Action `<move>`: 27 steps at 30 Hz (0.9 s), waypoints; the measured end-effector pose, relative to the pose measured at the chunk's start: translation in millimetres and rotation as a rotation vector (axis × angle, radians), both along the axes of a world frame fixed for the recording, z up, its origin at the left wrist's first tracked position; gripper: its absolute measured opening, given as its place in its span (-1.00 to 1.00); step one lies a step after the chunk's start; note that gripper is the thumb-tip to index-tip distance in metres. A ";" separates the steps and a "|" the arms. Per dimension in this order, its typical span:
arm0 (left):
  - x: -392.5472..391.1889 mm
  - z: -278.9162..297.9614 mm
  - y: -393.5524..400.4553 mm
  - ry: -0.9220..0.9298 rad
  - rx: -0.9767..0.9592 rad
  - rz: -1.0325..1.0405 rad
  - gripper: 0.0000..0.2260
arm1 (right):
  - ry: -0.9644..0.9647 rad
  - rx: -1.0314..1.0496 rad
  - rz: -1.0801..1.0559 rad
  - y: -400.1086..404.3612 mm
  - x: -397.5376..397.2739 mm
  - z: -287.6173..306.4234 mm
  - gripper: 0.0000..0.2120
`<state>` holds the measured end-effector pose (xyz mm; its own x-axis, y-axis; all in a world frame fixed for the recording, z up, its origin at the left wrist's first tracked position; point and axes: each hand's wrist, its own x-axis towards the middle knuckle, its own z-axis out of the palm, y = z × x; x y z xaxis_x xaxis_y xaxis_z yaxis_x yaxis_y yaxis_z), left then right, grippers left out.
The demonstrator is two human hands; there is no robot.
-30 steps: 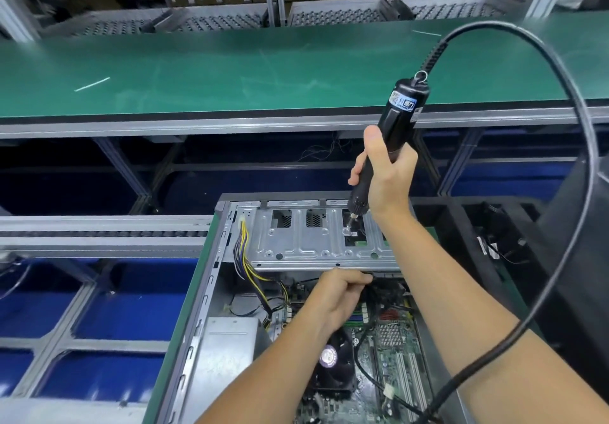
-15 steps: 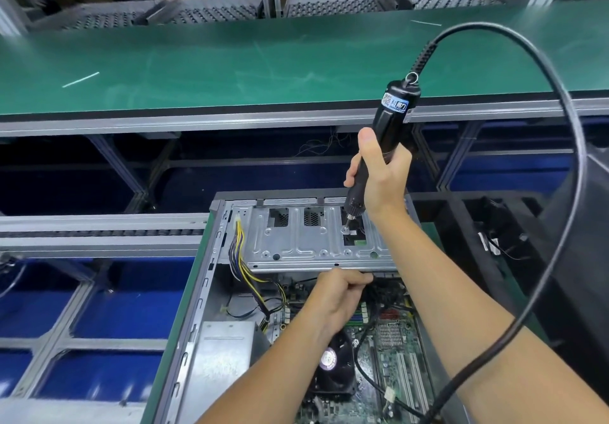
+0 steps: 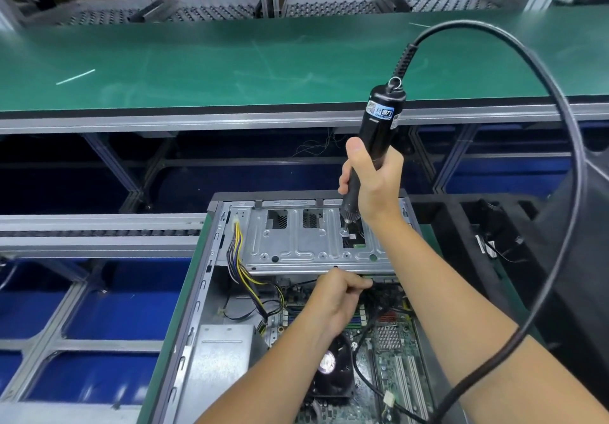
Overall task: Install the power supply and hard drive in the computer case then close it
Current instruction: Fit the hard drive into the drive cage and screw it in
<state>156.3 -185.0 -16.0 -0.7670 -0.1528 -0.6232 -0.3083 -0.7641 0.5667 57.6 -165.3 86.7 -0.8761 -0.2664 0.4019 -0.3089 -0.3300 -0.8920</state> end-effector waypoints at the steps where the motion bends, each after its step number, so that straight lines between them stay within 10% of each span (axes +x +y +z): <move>1: -0.3 -0.6 0.0 -0.001 0.001 0.002 -0.81 | 0.005 0.004 0.003 -0.1 0.0 -0.3 -0.66; 27: 1.6 2.9 0.7 -0.001 0.023 0.055 -0.74 | 0.004 0.002 0.085 3.2 4.0 -4.8 -0.66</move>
